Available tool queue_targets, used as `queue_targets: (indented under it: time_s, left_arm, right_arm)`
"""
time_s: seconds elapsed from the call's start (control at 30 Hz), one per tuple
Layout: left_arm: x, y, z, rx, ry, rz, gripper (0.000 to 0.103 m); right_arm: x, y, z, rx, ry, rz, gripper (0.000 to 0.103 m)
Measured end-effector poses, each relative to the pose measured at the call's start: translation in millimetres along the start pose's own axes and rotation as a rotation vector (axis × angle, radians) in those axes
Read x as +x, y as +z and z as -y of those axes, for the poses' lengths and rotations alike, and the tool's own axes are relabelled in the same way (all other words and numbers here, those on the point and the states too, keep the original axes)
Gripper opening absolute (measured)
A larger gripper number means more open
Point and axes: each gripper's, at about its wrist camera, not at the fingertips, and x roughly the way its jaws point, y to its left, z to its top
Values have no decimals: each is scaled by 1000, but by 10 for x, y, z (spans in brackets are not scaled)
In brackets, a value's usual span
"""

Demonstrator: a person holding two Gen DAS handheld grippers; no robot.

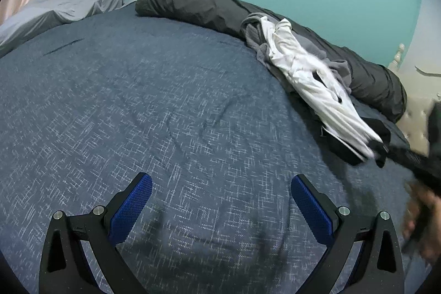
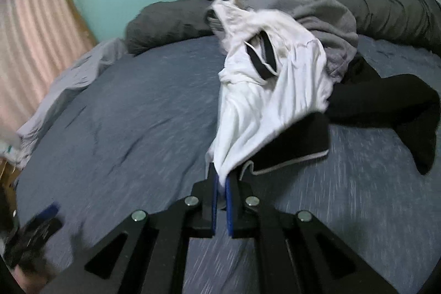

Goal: Fold clothes
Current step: 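Grasp the black waistband of the white shorts with the right gripper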

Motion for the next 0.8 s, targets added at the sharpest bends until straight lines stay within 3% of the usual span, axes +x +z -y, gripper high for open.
queue_targets:
  time_s: [0.33,0.53,0.6,0.7,0.8]
  left_arm:
    - [-193,-91,79,19,-32,9,103]
    - [-193,-143,150,49,-45,5,103]
    - [-182,-142,143,52,-42,5,103]
    - [-152,-117,115,45,-42,1,103]
    - [-117,-100,86,38,-39,-4,103]
  right_arm:
    - [-1116,-1149,-177,-9,48,-139,4]
    - [-1304,-1506,-89,42,-7,-202,7]
    - [-1341,-1475,30,106,-56,-174,16]
    - [-1426,-1317,167,180,-102,-82,45]
    - [-1437,-1167,255,217,-119,-14,46]
